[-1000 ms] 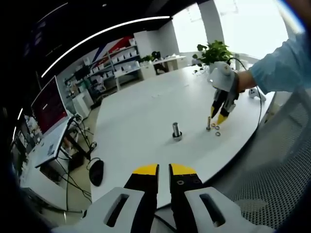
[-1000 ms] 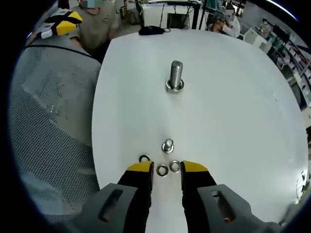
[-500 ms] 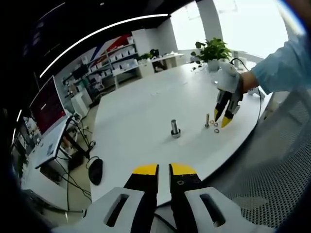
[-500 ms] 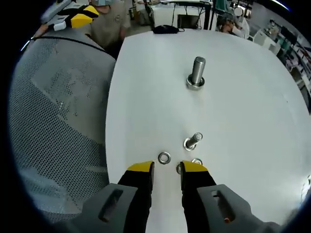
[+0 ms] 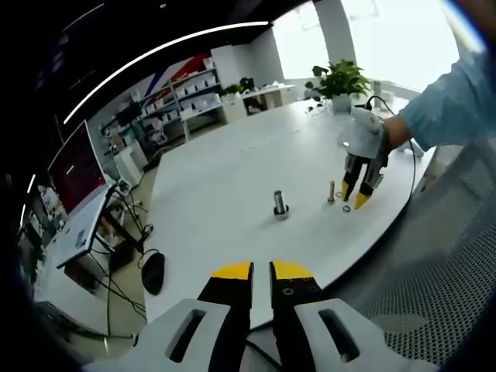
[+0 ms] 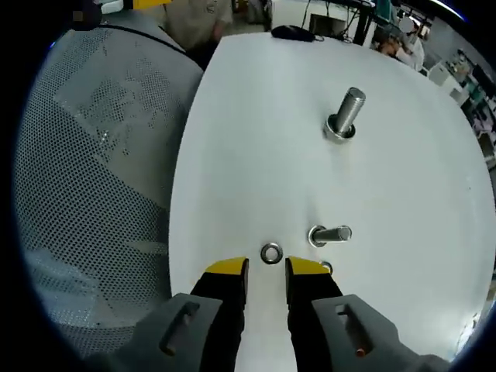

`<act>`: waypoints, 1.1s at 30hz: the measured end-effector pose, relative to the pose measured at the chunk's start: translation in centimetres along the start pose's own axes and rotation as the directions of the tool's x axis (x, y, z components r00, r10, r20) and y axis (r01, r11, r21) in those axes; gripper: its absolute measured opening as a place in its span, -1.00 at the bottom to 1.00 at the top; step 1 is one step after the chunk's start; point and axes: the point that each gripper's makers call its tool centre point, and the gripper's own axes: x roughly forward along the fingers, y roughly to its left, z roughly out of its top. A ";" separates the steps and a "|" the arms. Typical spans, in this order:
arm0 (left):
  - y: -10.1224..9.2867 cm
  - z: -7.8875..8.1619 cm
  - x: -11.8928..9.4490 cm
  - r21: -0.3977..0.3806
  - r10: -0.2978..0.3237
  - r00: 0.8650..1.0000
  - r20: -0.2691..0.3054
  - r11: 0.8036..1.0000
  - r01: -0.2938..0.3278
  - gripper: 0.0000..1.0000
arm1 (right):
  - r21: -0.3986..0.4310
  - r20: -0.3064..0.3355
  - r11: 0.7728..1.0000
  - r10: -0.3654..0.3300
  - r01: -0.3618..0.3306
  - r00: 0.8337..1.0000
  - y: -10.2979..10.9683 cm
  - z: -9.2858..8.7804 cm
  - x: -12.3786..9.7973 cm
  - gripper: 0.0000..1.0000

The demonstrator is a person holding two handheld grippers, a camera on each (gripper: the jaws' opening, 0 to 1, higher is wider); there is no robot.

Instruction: Place the washer onto the threaded stud by aligning its center hole with the stud, sliding it down to the base, and recovering from edge contact or off-axis alignment until the washer reaches the visible bottom stop.

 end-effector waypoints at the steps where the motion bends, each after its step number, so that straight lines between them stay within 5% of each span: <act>1: 0.0 0.0 0.0 0.001 -0.001 1.000 -0.001 1.000 0.001 -0.89 | -0.012 -0.011 1.000 -0.003 0.003 1.000 0.0 -0.1 0.0 -0.59; 33: -0.1 0.0 0.1 0.005 0.001 1.000 -0.005 1.000 -0.001 -0.89 | -0.069 -0.131 0.998 -0.010 0.001 0.991 -0.7 0.1 1.0 -0.71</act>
